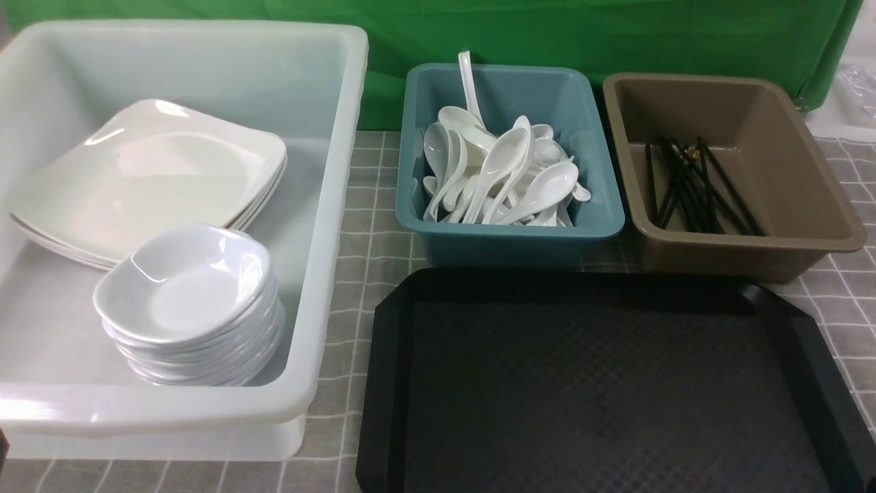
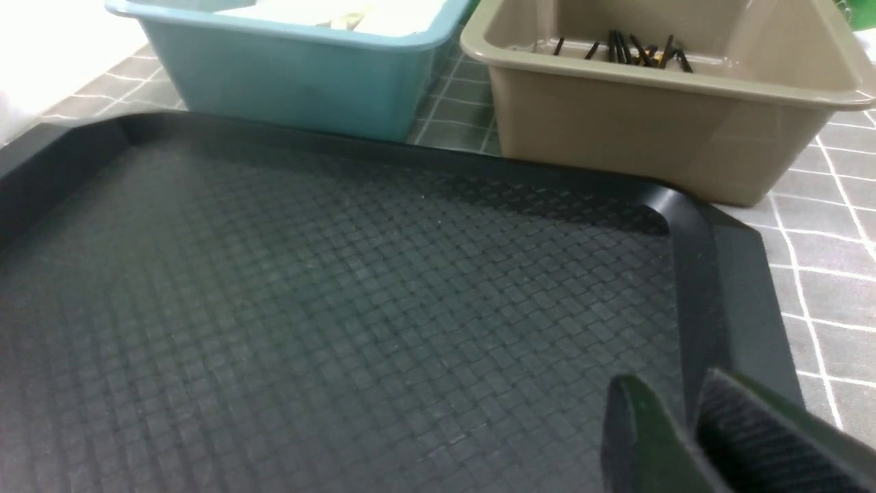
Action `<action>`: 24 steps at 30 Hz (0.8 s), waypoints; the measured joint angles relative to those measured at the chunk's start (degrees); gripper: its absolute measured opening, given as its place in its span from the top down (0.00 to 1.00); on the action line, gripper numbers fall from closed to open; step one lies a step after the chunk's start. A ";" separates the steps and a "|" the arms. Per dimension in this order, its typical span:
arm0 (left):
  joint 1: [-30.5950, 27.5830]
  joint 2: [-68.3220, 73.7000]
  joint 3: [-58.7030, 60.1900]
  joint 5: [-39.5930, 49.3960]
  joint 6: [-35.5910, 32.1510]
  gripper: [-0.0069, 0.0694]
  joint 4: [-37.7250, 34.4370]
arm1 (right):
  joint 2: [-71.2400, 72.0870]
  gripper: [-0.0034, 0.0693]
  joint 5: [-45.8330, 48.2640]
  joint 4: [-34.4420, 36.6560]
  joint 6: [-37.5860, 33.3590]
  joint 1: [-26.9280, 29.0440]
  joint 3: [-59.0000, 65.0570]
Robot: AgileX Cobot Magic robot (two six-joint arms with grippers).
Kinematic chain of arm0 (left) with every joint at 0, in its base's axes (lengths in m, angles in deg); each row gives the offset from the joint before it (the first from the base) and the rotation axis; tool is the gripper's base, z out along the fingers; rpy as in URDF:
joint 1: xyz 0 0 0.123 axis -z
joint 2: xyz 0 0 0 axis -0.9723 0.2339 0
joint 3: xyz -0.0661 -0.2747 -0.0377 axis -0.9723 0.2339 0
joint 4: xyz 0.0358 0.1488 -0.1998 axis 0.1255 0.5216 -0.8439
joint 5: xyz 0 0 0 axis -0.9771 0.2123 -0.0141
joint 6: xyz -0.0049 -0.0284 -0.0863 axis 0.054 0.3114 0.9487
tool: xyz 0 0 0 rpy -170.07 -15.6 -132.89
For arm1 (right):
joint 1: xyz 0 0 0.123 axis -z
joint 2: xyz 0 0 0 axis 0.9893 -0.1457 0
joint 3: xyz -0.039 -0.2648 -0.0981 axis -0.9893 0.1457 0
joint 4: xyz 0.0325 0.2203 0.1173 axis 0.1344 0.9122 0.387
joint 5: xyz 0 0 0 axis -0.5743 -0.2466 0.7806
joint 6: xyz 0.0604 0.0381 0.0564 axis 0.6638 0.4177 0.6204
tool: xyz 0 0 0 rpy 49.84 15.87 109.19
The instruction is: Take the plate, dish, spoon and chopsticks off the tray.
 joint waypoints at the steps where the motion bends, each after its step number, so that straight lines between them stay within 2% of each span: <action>1: 0.00 0.00 0.00 0.00 0.00 0.90 0.00 | 0.00 0.71 0.00 0.00 0.00 0.00 0.00; 24: 0.00 0.00 0.00 0.00 0.00 0.90 0.00 | 0.00 0.64 0.00 0.00 0.06 0.00 0.00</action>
